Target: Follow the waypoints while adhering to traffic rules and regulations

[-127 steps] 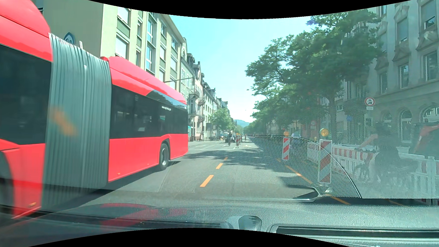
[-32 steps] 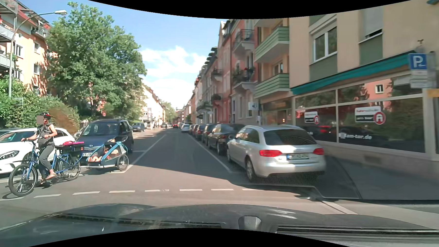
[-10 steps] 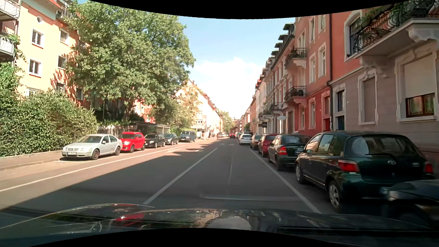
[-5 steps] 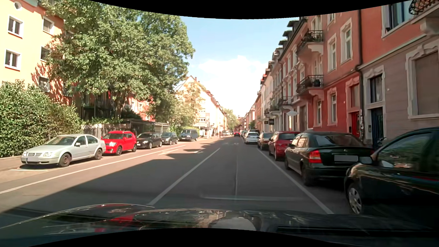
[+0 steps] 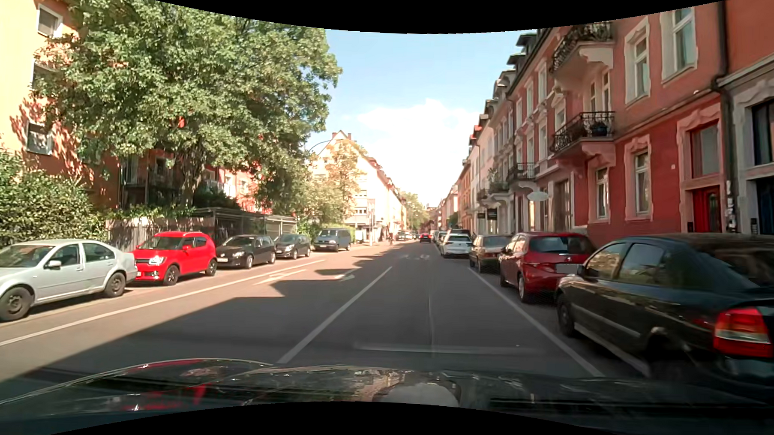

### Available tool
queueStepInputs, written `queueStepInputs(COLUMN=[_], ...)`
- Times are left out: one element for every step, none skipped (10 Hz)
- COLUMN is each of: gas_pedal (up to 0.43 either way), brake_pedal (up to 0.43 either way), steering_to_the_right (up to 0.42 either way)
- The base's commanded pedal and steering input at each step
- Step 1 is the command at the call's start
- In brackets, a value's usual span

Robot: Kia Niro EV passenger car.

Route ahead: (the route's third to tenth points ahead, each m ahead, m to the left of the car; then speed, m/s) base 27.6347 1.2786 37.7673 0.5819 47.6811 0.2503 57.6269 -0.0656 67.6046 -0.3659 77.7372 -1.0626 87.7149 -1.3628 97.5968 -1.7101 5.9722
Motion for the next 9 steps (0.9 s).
queueStepInputs(gas_pedal=[0.118,0.118,0.118,0.11,0.11,0.11,0.11,0.11,0.098], brake_pedal=[0.0,0.0,0.0,0.0,0.0,0.0,0.0,0.0,0.0], steering_to_the_right=[0.0,-0.003,-0.006,-0.006,-0.004,-0.003,-0.004,-0.004,-0.004])
